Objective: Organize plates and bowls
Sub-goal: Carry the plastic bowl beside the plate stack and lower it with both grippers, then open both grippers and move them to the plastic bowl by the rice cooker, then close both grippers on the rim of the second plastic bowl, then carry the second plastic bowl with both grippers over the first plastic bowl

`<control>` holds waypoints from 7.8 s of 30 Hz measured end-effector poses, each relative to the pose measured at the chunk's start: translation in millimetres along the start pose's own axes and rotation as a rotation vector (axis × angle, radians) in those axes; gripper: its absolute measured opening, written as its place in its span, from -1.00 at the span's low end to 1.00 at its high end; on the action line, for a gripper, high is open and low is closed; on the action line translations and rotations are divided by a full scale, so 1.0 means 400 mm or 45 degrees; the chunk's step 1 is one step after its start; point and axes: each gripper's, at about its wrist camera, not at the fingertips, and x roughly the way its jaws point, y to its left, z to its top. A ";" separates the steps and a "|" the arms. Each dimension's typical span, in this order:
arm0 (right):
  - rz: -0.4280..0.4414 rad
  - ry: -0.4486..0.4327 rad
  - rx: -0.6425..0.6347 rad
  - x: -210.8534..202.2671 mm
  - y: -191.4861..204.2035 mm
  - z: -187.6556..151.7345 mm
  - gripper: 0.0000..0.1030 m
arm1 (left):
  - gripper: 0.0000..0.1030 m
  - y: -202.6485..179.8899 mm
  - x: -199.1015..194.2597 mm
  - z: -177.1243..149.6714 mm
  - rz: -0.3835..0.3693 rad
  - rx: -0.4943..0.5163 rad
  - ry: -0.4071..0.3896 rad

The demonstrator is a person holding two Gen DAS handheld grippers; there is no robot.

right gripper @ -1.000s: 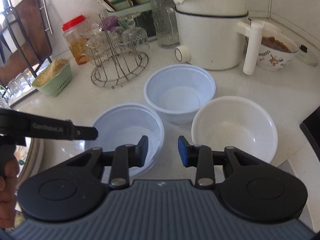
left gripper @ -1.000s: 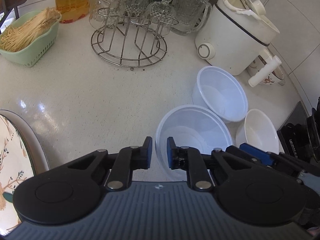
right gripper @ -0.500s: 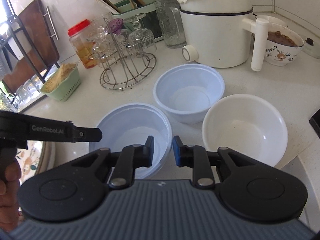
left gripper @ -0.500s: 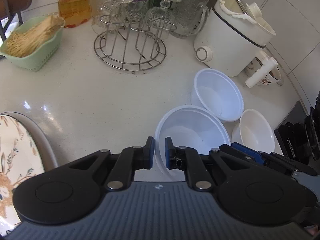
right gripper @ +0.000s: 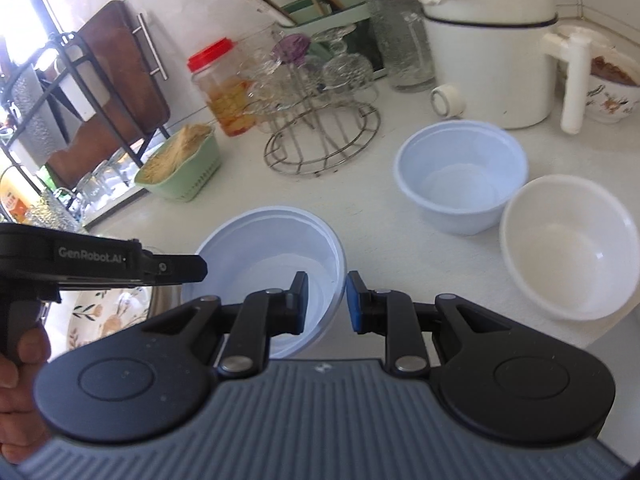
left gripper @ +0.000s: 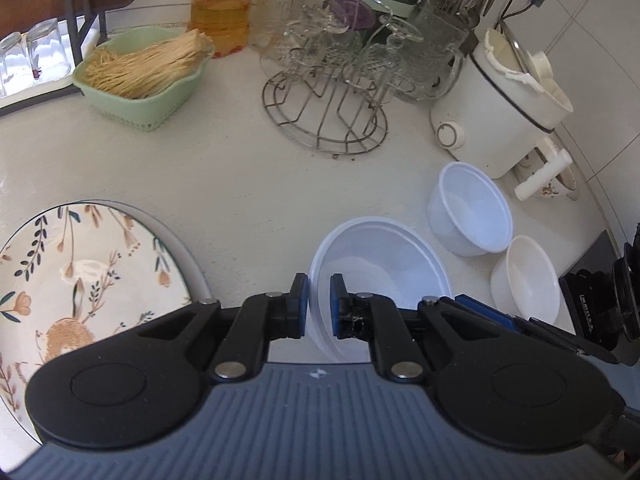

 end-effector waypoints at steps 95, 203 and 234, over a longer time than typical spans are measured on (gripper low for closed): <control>-0.418 -0.113 0.141 -0.274 -0.116 0.073 -0.53 | -0.72 -0.242 -0.019 0.095 -0.261 0.327 0.054; 0.096 0.076 -0.003 -0.084 -0.029 0.125 -0.55 | -0.52 -0.069 -0.082 0.028 -0.044 -0.188 -0.082; 0.119 0.099 -0.171 0.009 0.053 0.089 -0.52 | -0.51 0.010 -0.076 -0.052 0.057 -0.260 -0.176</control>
